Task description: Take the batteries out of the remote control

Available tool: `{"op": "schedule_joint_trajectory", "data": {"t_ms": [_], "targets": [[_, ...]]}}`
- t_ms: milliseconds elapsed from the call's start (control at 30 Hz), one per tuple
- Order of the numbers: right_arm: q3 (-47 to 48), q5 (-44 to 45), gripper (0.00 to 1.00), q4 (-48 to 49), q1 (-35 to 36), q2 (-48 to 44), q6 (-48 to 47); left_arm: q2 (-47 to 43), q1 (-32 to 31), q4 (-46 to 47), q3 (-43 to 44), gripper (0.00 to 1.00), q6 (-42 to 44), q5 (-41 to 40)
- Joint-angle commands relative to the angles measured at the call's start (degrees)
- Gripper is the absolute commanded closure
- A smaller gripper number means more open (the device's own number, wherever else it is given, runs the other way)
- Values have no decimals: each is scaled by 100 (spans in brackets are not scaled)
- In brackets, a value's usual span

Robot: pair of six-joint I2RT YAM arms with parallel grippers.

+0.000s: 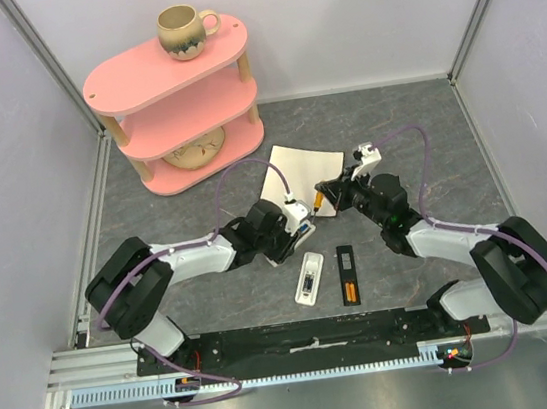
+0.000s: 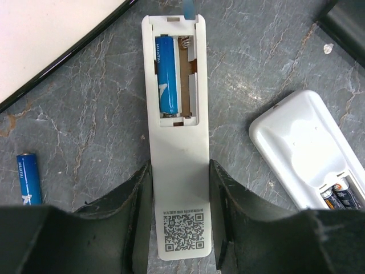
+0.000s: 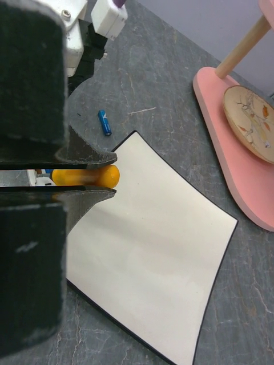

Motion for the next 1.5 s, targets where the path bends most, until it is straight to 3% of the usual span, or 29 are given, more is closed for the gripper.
{"op": "schedule_joint_trajectory", "data": {"t_ms": [0,1467], "targets": [[43,-211,100,740,-21,361,78,364,98,-6,186,98,228,675],[272,149,100,909,-12,828,167,522,221,-86,257,98,96,808]]}}
